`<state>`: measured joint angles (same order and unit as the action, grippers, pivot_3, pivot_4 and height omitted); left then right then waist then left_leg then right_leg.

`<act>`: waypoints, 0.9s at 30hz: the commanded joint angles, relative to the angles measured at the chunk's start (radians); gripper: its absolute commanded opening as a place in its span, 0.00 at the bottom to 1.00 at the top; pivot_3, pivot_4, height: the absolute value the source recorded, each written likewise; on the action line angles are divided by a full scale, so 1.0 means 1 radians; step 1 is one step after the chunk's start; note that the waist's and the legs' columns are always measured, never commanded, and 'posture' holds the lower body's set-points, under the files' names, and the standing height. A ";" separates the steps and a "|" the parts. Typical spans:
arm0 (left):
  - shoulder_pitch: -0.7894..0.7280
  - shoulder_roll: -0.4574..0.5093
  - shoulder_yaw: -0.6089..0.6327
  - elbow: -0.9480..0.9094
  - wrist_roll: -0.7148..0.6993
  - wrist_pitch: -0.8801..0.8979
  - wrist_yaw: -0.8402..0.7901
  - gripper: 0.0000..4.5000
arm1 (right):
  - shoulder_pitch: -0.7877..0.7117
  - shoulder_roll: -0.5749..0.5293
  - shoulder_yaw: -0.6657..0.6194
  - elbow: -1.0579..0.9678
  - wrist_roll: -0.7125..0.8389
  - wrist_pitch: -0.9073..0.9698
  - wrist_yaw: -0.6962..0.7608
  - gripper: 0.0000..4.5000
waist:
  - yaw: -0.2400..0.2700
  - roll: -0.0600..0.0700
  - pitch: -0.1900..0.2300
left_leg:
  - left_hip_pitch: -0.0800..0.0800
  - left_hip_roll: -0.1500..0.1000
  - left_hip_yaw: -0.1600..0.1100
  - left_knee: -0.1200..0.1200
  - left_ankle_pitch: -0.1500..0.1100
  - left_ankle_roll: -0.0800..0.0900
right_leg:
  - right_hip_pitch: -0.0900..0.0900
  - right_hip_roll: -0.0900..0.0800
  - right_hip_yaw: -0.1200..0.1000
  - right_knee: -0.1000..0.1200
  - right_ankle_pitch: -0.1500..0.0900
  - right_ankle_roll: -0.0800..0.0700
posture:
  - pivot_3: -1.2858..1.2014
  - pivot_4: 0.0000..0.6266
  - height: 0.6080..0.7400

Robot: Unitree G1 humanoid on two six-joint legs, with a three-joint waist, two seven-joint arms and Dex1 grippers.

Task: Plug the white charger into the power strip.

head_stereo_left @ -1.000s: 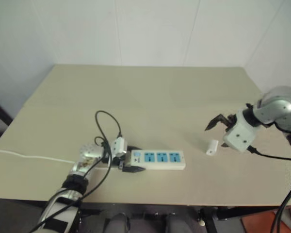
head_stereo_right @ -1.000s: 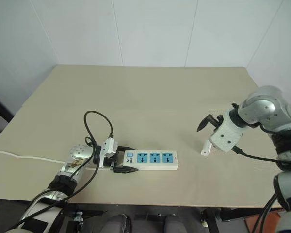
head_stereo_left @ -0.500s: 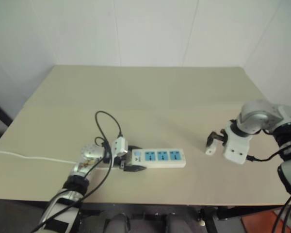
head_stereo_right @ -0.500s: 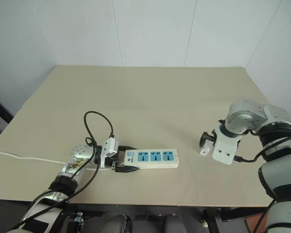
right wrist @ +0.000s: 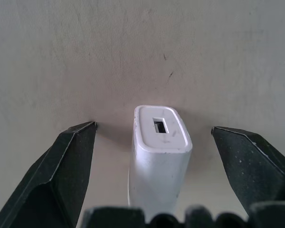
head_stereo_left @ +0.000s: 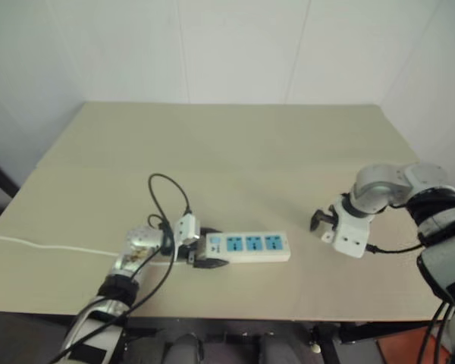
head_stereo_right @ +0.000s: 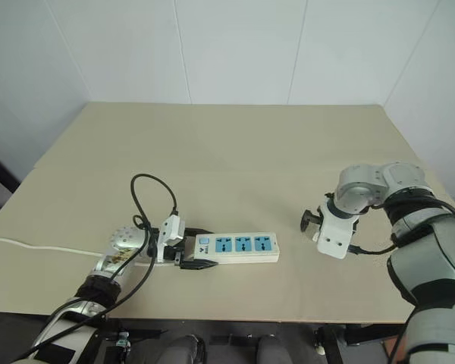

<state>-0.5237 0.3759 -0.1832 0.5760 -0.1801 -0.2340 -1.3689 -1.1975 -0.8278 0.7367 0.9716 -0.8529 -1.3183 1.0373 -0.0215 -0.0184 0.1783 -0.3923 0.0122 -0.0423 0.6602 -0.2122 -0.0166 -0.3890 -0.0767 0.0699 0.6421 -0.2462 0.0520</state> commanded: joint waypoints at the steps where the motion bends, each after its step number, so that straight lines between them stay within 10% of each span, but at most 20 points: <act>1: 0.021 -0.002 -0.028 -0.016 0.023 0.020 0.007 0.74 | -0.016 0.012 0.025 0.015 -0.047 0.012 -0.050 0.80 | -0.004 0.000 0.000 | 0.001 0.000 0.000 0.000 0.000 0.000 | 0.001 0.000 0.000 0.000 0.000 0.000 | 0.52 0.24 1.00; 8: 0.029 0.009 -0.028 -0.031 0.022 0.031 0.010 0.74 | -0.022 0.028 0.055 0.053 -0.073 0.005 -0.068 0.27 | -0.021 -0.004 -0.003 | 0.004 0.000 0.000 0.000 0.000 0.000 | 0.004 0.000 0.000 0.000 0.000 0.000 | 0.52 0.24 1.00; 17: 0.007 0.008 -0.036 0.008 0.034 0.021 0.001 0.74 | -0.020 0.020 -0.084 0.065 0.311 0.109 0.140 0.26 | -0.025 -0.003 -0.002 | 0.004 0.000 0.000 0.000 0.000 0.000 | 0.003 0.000 0.001 0.001 0.000 0.000 | 0.52 0.24 1.00; 22: -0.014 0.001 -0.043 0.045 0.040 0.004 -0.008 0.74 | 0.053 0.039 -0.310 -0.108 0.834 0.570 0.483 0.26 | -0.019 -0.002 -0.001 | 0.003 0.000 -0.002 0.000 0.000 0.000 | 0.003 0.000 0.000 0.001 0.000 -0.001 | 0.52 0.24 1.00; 27: -0.026 -0.001 -0.048 0.067 0.036 -0.011 -0.023 0.74 | 0.193 0.073 -0.507 -0.421 1.206 1.158 0.533 0.26 | -0.010 -0.002 -0.001 | 0.002 0.000 -0.003 0.000 0.000 0.000 | 0.003 0.000 -0.001 0.001 0.000 -0.001 | 0.52 0.24 1.00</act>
<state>-0.5517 0.3775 -0.1993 0.6133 -0.1807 -0.2448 -1.3820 -1.0258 -0.7645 0.3067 0.6611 0.2048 -0.3724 1.5487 -0.0311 -0.0207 0.1770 -0.3907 0.0127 -0.0459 0.6596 -0.2123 -0.0165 -0.3861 -0.0765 0.0685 0.6430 -0.2459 0.0511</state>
